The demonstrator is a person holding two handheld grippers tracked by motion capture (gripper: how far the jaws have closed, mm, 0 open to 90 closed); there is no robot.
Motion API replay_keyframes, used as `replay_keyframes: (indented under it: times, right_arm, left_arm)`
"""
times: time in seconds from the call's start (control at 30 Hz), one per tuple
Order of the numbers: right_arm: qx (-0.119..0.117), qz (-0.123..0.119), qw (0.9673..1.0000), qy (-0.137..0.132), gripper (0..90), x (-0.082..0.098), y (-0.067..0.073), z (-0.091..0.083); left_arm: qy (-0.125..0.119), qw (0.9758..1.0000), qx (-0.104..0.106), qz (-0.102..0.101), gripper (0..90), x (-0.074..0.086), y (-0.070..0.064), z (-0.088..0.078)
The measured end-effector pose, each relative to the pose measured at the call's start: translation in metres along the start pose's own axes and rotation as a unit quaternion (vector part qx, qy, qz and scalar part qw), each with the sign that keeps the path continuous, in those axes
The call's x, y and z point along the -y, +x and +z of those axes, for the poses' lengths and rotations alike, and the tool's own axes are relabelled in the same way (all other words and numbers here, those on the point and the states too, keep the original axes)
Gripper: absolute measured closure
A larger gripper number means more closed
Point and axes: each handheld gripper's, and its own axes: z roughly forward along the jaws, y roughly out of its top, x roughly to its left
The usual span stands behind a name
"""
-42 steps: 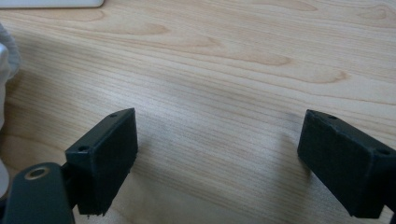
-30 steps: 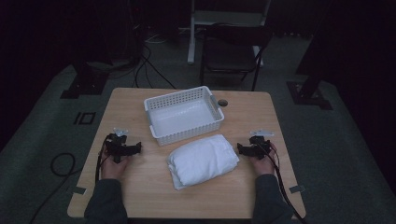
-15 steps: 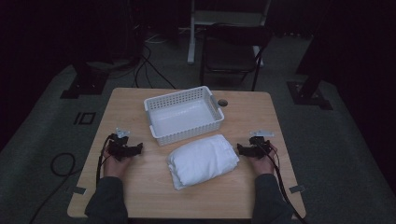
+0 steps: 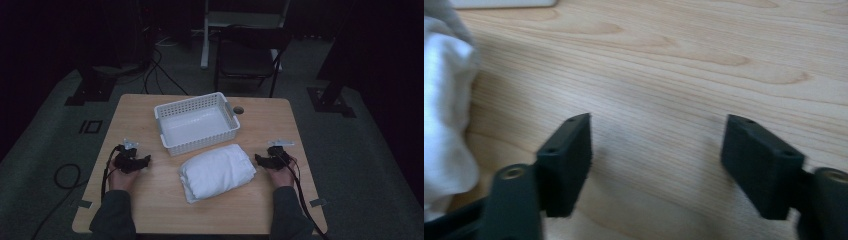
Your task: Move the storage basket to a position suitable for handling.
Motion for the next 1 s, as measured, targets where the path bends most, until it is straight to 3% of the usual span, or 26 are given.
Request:
replay_keyframes:
  times: [0.27, 0.43, 1.0]
  right_arm:
    - [0.003, -0.009, 0.9996, -0.025, 39.1, -0.007, 0.005, -0.011]
    - [-0.008, -0.014, 0.9991, -0.039, 43.8, -0.014, 0.008, -0.016]
    - [-0.025, -0.014, 0.9977, -0.061, 43.0, -0.042, 0.016, -0.021]
  left_arm:
    - [-0.023, 0.9995, 0.020, -0.004, 37.8, -0.004, -0.005, -0.010]
    - [-0.032, 0.9991, 0.027, -0.001, 37.7, -0.008, -0.011, -0.015]
    - [-0.063, 0.9967, 0.042, 0.028, 37.2, -0.027, -0.032, -0.027]
